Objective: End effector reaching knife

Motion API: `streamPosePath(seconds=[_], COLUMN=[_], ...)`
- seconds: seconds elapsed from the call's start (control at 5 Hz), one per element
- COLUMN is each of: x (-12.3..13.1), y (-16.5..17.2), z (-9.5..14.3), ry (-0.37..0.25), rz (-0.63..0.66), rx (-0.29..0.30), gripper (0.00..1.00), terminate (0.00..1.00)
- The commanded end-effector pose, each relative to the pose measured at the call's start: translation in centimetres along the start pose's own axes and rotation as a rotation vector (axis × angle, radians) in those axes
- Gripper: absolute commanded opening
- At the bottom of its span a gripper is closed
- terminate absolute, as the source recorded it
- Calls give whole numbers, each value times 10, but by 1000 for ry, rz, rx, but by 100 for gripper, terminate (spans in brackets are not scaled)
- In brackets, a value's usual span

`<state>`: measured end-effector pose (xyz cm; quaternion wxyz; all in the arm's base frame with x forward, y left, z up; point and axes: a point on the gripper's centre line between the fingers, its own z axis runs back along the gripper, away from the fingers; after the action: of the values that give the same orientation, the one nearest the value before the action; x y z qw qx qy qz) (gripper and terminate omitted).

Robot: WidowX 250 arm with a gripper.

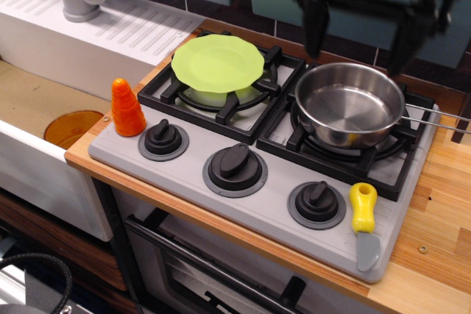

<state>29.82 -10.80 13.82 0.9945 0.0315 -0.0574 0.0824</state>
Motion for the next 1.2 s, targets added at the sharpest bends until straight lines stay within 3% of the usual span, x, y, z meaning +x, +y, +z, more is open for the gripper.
streamPosePath(seconds=[0.0,1.0], x=[5,-30], y=[-24,-31], z=[-15,-69], ry=[-90,-203], rz=[8,24], rx=[-18,-30], gripper=[100,100], terminate=[0,0])
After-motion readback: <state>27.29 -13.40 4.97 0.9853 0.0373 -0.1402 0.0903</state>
